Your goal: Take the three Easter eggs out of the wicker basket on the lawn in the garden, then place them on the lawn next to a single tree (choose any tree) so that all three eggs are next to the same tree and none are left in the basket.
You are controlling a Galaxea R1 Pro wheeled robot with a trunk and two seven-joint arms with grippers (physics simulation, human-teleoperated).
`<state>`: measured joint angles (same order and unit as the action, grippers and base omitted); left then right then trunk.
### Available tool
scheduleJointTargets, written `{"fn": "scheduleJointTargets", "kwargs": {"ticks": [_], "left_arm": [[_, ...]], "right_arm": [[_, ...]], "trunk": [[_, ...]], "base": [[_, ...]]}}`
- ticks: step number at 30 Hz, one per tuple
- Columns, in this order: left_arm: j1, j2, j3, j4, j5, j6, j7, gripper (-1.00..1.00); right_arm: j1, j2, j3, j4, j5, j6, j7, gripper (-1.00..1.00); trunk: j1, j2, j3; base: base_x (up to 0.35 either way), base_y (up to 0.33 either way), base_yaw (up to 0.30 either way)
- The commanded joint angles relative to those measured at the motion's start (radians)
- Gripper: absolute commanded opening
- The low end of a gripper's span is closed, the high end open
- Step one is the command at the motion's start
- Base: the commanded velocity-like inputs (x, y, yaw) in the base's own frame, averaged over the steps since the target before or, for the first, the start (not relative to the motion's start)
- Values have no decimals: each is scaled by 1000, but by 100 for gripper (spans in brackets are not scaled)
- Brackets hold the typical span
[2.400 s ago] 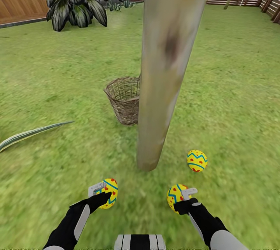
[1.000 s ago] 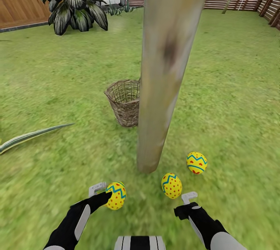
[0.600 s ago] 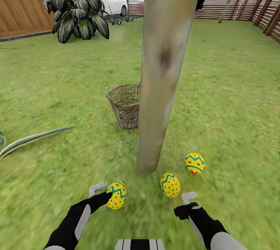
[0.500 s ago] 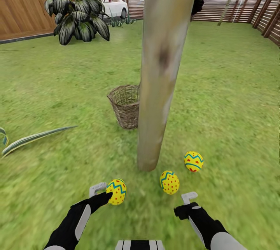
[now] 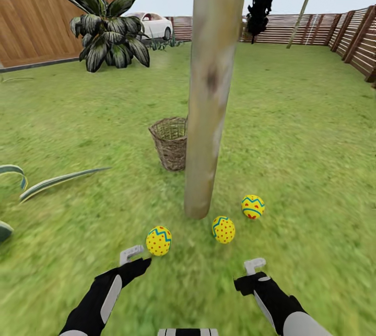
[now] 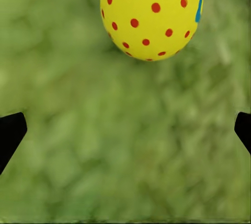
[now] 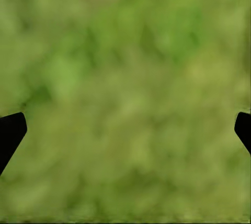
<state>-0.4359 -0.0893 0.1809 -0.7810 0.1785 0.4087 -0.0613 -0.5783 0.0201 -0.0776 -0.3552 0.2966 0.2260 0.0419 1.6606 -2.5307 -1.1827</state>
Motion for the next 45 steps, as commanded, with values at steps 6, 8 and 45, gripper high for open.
{"fn": "scheduleJointTargets", "kwargs": {"ticks": [6,8,45], "left_arm": [[0,1,6,-2,5,6,-5,100],[0,5,8,-5,7,6,-5,100],[0,49,14,32,5,7,-3,100]], "right_arm": [[0,-1,-9,-2,10,6,5,100],[0,-1,-10,-2,10,6,4,100],[0,-35,-10,46,10,6,4,100]], "trunk": [[-3,1,23],[-4,2,30],[-21,10,149]], "base": [[-273,-22,0],[-58,-17,0],[-1,0,0]]}}
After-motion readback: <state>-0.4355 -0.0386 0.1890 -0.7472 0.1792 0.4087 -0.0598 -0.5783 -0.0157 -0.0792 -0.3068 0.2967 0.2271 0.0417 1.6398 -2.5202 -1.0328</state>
